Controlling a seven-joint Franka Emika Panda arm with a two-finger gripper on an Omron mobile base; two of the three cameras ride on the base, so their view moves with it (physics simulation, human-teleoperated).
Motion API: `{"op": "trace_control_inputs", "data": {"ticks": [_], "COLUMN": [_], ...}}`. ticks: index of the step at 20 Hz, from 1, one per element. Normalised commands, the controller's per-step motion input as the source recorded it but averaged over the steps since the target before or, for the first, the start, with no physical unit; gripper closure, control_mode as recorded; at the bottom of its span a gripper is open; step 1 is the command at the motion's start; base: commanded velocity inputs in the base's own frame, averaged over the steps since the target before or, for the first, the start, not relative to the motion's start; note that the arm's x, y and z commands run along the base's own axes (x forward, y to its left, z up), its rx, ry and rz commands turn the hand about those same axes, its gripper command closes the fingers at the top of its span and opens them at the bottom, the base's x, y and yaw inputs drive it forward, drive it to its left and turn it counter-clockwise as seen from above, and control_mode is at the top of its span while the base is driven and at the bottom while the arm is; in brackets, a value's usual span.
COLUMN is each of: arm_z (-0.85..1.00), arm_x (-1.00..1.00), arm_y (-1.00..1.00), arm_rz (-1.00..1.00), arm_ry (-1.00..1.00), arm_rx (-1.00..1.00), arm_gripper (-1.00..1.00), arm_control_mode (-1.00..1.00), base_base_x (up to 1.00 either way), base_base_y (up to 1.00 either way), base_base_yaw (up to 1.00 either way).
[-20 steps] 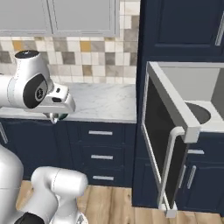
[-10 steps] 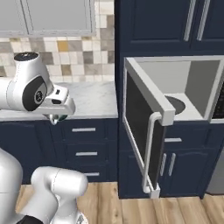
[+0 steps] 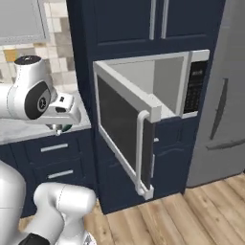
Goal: Pick the mug from the counter and place it inside the microwave. Then close the microwave.
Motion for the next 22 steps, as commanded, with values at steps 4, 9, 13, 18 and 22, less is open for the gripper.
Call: {"op": "trace_control_inputs", "data": {"ticks": [4, 9, 13, 18, 22], "arm_z": [0.00, 0.00, 0.00, 0.00, 0.00], "arm_x": [0.00, 0.00, 0.00, 0.00, 0.00], "arm_y": [0.00, 0.00, 0.00, 0.00, 0.00], "arm_rz": [0.00, 0.00, 0.00, 0.00, 0.00], "arm_ry": [0.00, 0.00, 0.00, 0.00, 0.00], "arm_rx": [0.00, 0.00, 0.00, 0.00, 0.00], "arm_gripper": [1.00, 1.00, 1.00, 1.00, 1.00], "arm_control_mode": [1.00, 1.00, 1.00, 1.00, 1.00], "base_base_x": [-0.25, -0.62, -0.34, -0.02, 0.00], "base_base_y": [0.46, 0.05, -0.08, -0.34, -0.57], "base_base_yaw": [-0.77, -0.68, -0.68, -0.64, -0.57]}}
